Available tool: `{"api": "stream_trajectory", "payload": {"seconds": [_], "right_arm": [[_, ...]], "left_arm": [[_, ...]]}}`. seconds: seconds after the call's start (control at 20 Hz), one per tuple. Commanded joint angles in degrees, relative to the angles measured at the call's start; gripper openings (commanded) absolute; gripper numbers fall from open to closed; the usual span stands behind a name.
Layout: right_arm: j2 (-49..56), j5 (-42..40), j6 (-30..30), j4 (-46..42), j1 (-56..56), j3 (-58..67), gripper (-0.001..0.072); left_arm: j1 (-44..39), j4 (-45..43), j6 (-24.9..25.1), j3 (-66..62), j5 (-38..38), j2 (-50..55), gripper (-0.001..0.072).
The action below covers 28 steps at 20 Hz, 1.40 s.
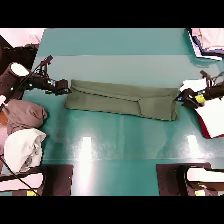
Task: Fold the shirts.
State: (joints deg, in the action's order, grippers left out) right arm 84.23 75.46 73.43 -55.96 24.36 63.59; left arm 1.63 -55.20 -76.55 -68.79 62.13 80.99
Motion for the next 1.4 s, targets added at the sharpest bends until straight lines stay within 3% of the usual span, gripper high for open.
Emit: {"api": "stream_trajectory", "payload": {"seconds": [0.0, 0.3, 0.4, 0.45, 0.55, 0.6, 0.75, 0.9, 1.35], "right_arm": [[3.2, 0.0, -5.8, 8.5, 3.6, -3.9, 0.0624], [8.4, -4.4, -10.5, 13.1, 0.0, -3.9, 0.0605], [8.5, -6.9, -11.0, 14.7, -1.2, -3.9, 0.0476], [8.5, -7.5, -11.5, 15.2, -1.7, -3.8, 0.0369], [8.5, -7.3, -13.9, 16.0, -2.0, -3.5, 0.0082], [8.5, -6.3, -14.9, 16.0, -2.1, -2.8, 0.0018], [8.4, 2.1, -14.6, 15.9, -2.4, 2.6, 0.0016], [7.3, 9.7, -8.4, 15.8, -4.4, 10.6, 0.0015], [3.3, 12.5, 3.7, 15.2, -20.6, 36.5, 0.0014]], "left_arm": [[0.0, 0.9, 0.5, -0.1, 1.7, 0.0, 0.0026], [0.0, 1.7, 0.4, -0.1, 2.5, 0.0, 0.0025], [0.0, 1.7, 0.4, -0.1, 2.7, 0.0, 0.0025], [0.0, 1.7, 0.4, 0.0, 3.0, 0.0, 0.0025], [-0.5, 1.6, 0.4, 0.0, 3.0, 0.0, 0.0025], [-1.4, 1.7, 0.5, -0.1, 2.8, 0.0, 0.0025], [-7.3, 1.6, 0.5, -0.2, -2.2, 0.1, 0.0024], [-13.8, 1.6, 0.4, -3.4, -6.5, 2.6, 0.0024], [-28.1, 1.7, -3.2, -28.6, -7.1, 27.4, 0.0024]]}}
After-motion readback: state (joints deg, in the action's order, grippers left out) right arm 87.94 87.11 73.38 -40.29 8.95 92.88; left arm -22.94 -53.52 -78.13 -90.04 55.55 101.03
